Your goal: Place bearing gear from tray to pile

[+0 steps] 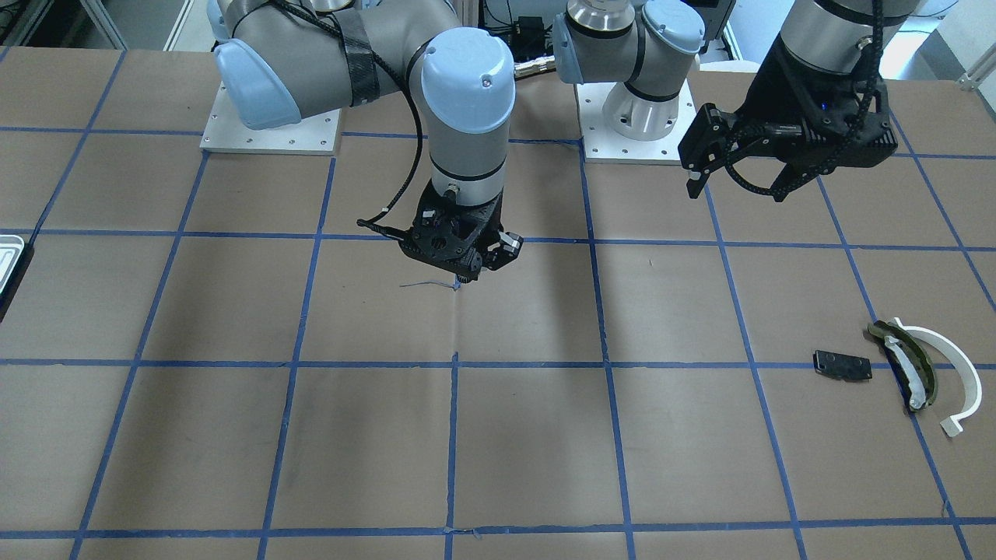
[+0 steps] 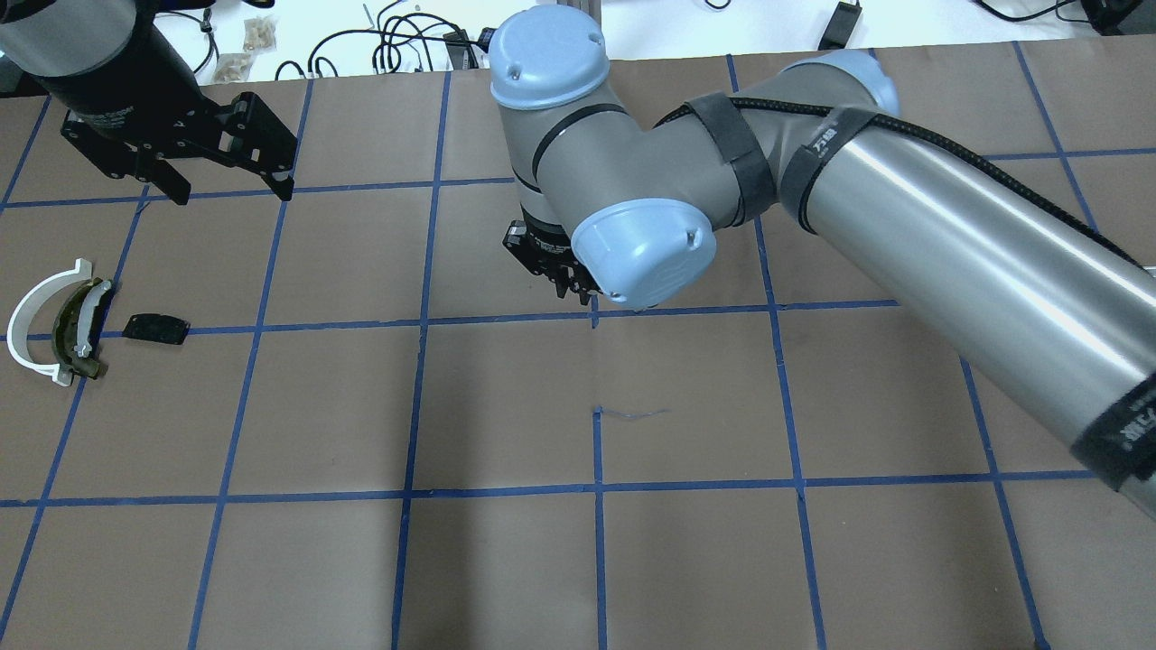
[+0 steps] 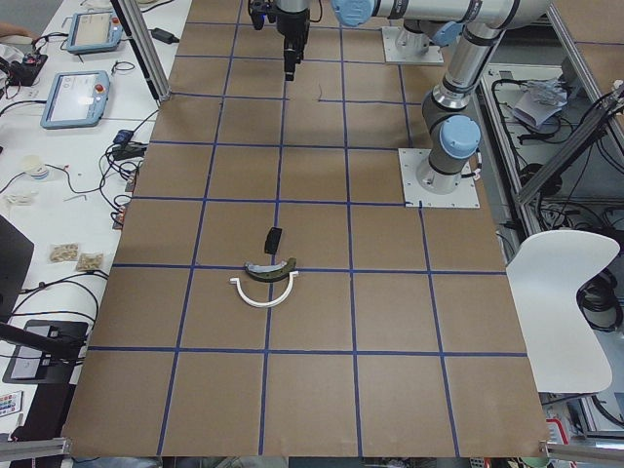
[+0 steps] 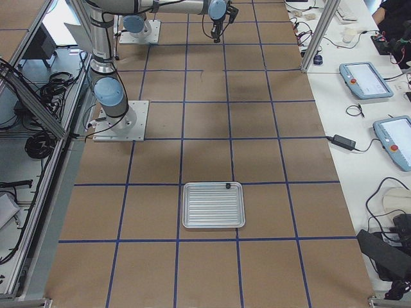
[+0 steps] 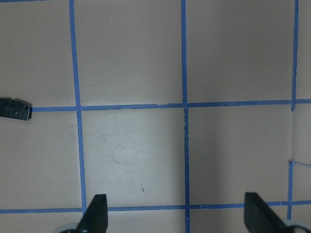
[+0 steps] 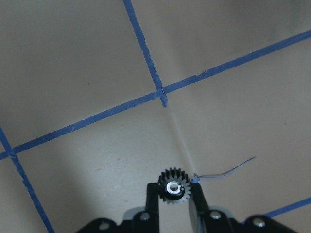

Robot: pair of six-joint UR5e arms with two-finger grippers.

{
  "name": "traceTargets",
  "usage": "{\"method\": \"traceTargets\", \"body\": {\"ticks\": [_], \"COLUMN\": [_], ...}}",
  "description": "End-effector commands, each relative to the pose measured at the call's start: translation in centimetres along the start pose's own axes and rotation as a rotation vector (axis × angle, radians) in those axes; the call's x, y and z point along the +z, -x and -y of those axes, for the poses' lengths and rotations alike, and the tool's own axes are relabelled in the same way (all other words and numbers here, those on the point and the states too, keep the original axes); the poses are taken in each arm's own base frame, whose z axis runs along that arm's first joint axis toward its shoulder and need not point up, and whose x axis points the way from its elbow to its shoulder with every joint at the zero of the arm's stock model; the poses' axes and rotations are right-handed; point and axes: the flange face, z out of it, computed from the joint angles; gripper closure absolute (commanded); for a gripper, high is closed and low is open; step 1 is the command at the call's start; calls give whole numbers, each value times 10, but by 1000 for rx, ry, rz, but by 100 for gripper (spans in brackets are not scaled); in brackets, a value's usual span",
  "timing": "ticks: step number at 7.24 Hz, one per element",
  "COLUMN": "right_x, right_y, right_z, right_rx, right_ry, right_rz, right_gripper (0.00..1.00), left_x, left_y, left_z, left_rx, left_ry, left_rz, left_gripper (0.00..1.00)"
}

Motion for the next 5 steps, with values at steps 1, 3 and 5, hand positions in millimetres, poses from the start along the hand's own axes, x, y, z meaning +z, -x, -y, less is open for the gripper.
{"method": "traceTargets", "body": {"ticks": [1,3,5], "right_x": [5,-1,-38], "right_y": [-1,-1,-45], "right_z": [0,2,32], "right_rx": [7,2,-49], "right_ry": [-13,-18,-21], "right_rz": [8,10,13], "right_gripper": [18,8,5], "left_x": [0,0,1], "left_y": [0,0,-1], "left_z": [0,0,0], "left_rx": [0,0,0], "left_ry": [0,0,3], "left_rz": [0,0,0], "left_gripper": [0,0,0]}}
